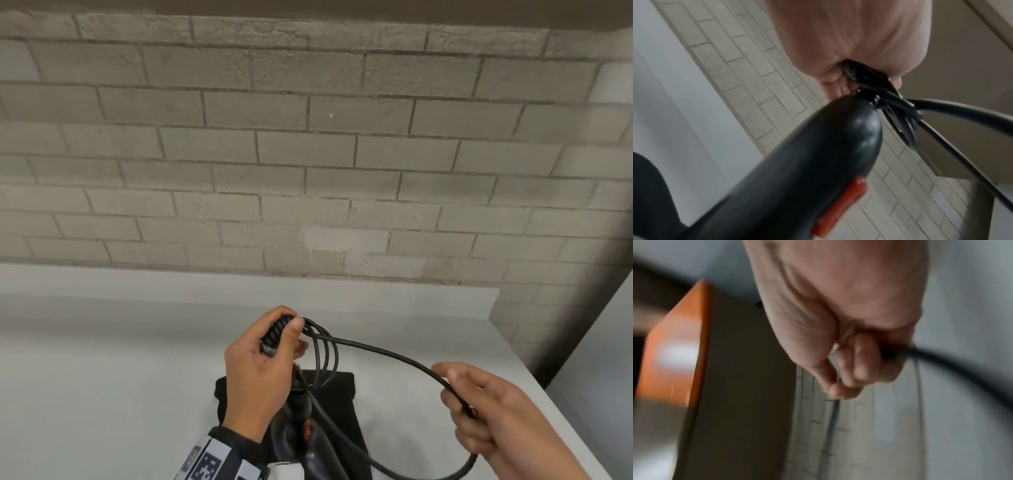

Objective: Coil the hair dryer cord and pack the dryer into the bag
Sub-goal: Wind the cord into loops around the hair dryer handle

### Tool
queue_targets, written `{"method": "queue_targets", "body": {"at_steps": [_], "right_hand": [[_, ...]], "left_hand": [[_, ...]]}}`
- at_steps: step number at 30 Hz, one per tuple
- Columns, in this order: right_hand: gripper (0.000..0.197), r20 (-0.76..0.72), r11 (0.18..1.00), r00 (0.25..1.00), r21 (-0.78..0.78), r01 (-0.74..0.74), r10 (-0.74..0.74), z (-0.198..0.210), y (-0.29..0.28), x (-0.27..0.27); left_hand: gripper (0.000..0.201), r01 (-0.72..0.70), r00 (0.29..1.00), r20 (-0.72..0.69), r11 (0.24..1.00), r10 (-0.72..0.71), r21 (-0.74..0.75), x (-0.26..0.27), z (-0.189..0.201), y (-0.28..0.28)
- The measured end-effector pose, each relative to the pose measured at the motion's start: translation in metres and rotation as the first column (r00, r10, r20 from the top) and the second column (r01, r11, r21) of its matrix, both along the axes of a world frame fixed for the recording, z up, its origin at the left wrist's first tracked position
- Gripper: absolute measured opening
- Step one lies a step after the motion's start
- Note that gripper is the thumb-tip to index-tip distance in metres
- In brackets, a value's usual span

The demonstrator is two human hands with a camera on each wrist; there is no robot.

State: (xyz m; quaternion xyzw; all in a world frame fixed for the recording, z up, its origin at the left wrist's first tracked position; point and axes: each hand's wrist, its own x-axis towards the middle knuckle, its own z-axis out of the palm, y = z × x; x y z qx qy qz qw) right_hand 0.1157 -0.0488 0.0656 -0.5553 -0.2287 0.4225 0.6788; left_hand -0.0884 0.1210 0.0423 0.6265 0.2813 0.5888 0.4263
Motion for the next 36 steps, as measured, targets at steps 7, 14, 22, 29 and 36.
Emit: {"method": "queue_targets", "body": {"at_steps": [7,14,22,29,36], "right_hand": [[0.020,0.645,0.813,0.553,0.195,0.548,-0.528,-0.033,0.014,-0.037],[0.017,0.857,0.995,0.512,0.011,0.095,-0.058,-0.030,0.035,-0.112],[0.017,0.498,0.974,0.865,0.159,-0.164,0.064,-0.022,0.028,-0.085],[0.075,0.134,0.956,0.989,0.277,-0.101,0.066,-0.039,0.018,-0.059],[0.012,0.307,0.880,0.883,0.428,0.205,-0.355,-0.038,0.016,-0.064]], "left_hand": [[0.013,-0.019,0.999,-0.029,1.000,0.019,0.003,0.007,0.002,-0.007],[0.006,-0.018,0.999,-0.038,0.999,0.020,0.047,0.013,0.002,-0.010],[0.008,-0.023,0.999,-0.042,0.997,0.026,0.079,0.005,-0.001,-0.002],[0.009,0.097,0.993,-0.066,0.994,-0.093,0.056,0.017,0.001,-0.016],[0.006,0.032,0.999,-0.043,0.999,-0.031,0.025,0.019,0.003,-0.009]]}}
